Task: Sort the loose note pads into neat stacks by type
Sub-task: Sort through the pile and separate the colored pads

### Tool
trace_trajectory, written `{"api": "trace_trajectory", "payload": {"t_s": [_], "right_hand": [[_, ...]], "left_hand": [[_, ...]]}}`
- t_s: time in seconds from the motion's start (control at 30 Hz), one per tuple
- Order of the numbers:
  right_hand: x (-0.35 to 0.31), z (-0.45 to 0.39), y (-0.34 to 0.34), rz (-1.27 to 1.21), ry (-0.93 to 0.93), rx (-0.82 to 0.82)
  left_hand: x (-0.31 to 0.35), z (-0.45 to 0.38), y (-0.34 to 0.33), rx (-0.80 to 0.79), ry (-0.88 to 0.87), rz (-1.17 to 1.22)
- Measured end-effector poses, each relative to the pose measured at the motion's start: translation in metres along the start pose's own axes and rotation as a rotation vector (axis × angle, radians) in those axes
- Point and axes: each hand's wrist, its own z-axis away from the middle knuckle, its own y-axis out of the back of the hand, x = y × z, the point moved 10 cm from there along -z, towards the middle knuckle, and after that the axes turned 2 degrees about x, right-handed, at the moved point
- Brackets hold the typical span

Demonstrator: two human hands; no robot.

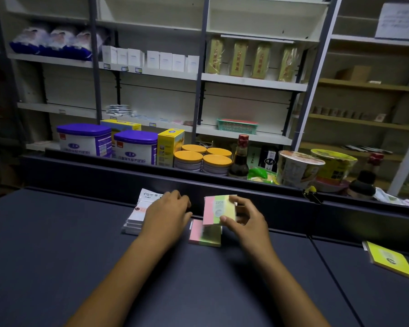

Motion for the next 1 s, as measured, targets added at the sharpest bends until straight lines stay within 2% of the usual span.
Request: {"api": "trace_trajectory", "payload": {"t_s": [0.07, 0.37, 0.77, 1.0], "right_hand": [[0.003, 0.001, -0.007, 0.034, 0.0, -0.022], [0.016, 0.009, -0.028, 0.133, -0.029, -0.098], [0.031, 0.014, -0.035, 0.531, 0.012, -0.162], [0.029, 0.016, -0.031, 0.458, -0.001, -0.171]], "left_hand": [[-0.005, 0.001, 0.001, 0.037, 0.004, -0.07], [-0.013, 0.013, 0.001, 0.11, 0.035, -0.078], [-0.017, 0.018, -0.003, 0.1, 0.072, -0.013], [-0.006, 0.014, -0.004, 0.079, 0.047, 0.048]]}}
